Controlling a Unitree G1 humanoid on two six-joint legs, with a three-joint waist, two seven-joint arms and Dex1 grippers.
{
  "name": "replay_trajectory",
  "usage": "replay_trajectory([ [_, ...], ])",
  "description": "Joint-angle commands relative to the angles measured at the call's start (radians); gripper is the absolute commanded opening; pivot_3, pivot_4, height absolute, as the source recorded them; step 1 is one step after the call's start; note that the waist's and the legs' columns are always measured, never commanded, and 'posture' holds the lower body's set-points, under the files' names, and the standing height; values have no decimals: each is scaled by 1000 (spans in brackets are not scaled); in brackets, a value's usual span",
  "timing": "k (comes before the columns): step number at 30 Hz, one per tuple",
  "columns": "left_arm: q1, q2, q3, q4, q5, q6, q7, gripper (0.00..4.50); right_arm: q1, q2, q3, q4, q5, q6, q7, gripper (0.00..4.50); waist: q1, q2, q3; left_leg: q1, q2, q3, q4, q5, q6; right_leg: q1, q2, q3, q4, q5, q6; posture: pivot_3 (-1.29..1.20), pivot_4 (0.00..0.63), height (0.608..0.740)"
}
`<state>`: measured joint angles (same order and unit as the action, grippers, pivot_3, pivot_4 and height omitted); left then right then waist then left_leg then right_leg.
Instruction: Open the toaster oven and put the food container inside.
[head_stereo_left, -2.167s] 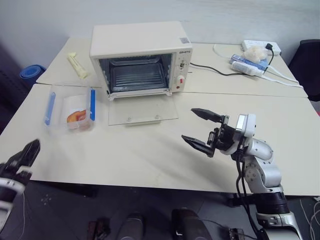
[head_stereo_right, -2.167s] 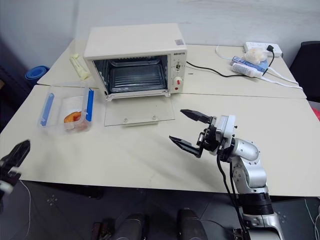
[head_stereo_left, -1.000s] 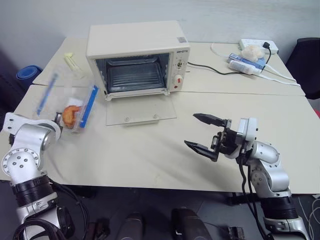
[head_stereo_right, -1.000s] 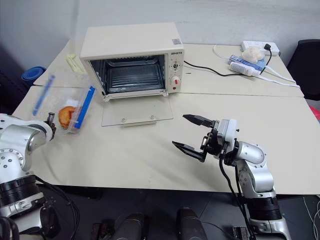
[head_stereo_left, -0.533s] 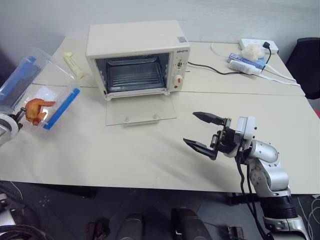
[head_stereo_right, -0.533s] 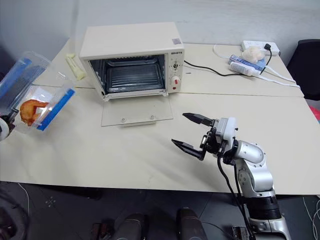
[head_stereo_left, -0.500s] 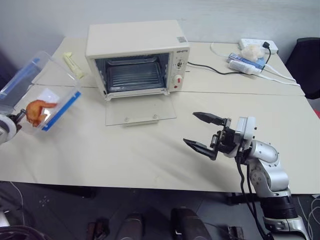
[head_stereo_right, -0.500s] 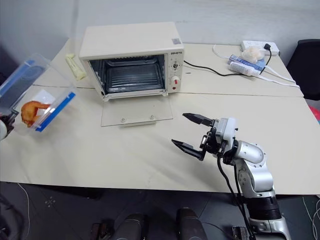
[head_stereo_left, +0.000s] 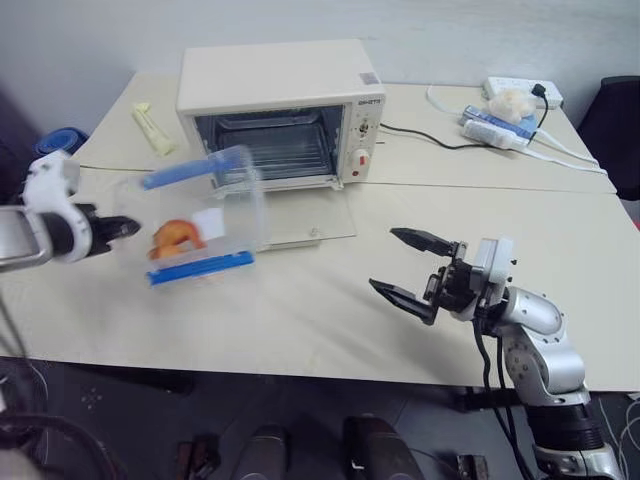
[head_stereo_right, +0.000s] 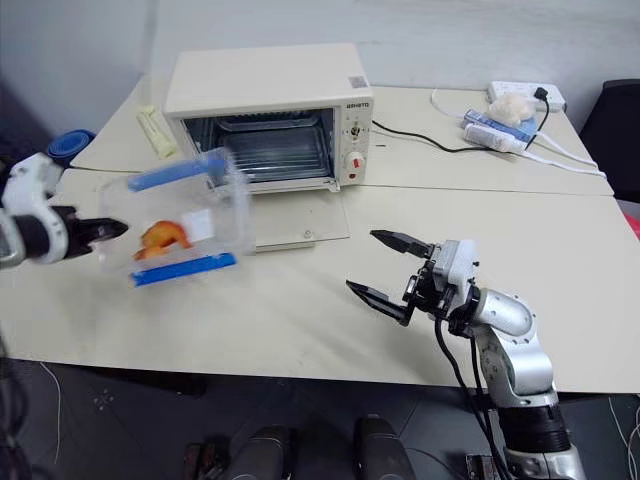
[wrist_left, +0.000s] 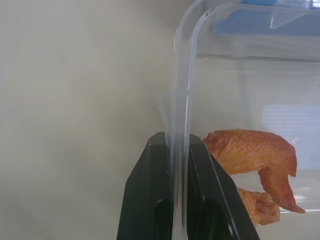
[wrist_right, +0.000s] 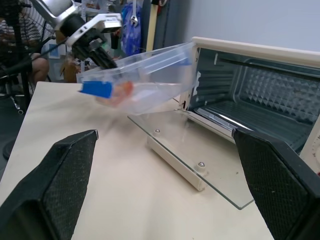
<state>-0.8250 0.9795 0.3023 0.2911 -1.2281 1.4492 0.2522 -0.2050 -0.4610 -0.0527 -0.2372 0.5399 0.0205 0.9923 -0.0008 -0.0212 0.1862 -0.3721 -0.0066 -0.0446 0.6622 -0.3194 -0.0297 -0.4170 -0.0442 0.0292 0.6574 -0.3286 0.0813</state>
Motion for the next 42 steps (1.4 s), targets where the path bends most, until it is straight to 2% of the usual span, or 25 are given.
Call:
replay_trajectory([
  [1,-123,-89,-28,55,131,-21,22,6,38,-15,-29,-108,26,26,-43,4500,-3,0,0,0,0,1,0,0,0,0,0,0,0,0,0,0,150,740],
  [7,-294,-229,-155,232,388,-137,-82,6,105,-27,-60,-215,23,65,-119,4500,-4,0,0,0,0,4,1,0,-1,-2,1,2,2,0,0,0,150,740],
  [10,-351,-305,-176,305,491,-227,-126,6,143,-27,-74,-248,21,71,-145,4500,2,0,0,0,0,4,1,1,-1,-1,1,2,2,0,0,0,150,740],
  [12,-386,-353,-180,336,525,-225,-161,6,170,-23,-75,-273,16,71,-166,4500,6,0,0,0,0,3,2,1,0,-1,1,1,2,0,0,0,150,740],
  [19,-431,-389,-163,364,646,-199,-219,6,201,-25,-74,-303,9,68,-202,4500,-7,0,0,1,0,4,1,1,0,-1,2,3,2,0,1,0,150,740],
  [26,-450,-403,-121,302,702,-138,-244,2035,198,-25,-67,-288,8,60,-206,4500,-1,0,0,0,0,4,1,1,0,-1,1,3,2,0,1,0,150,740],
  [32,-415,-364,-22,233,676,-126,-338,3787,187,-32,-70,-266,5,64,-200,4500,-3,0,0,0,0,4,1,1,0,-1,1,3,2,0,1,0,150,740],
  [35,-333,-266,-25,166,610,-108,-556,3787,171,-41,-67,-265,25,103,-203,4500,-21,0,0,1,1,5,0,1,-1,-2,2,4,3,0,1,0,150,740],
  [36,-303,-239,-5,165,611,-115,-577,3787,163,-45,-63,-264,33,117,-199,4500,-25,0,0,1,1,5,0,2,-2,-2,2,4,4,0,1,0,150,740],
  [40,-57,-77,-53,20,601,-295,-905,3787,109,-57,-36,-242,49,169,-182,4500,-34,0,0,2,2,5,-1,2,-2,-2,2,4,3,0,0,0,150,740],
  [41,15,-56,-32,-5,602,-376,-984,3407,87,-63,-23,-235,55,206,-187,4112,-33,0,0,2,2,5,-1,2,-3,-2,2,4,4,0,0,0,150,740],
  [42,76,-40,-21,-23,611,-449,-1045,3239,68,-72,-9,-228,54,235,-183,3920,-30,0,0,2,2,5,-1,2,-3,-2,2,4,3,0,0,0,150,740],
])
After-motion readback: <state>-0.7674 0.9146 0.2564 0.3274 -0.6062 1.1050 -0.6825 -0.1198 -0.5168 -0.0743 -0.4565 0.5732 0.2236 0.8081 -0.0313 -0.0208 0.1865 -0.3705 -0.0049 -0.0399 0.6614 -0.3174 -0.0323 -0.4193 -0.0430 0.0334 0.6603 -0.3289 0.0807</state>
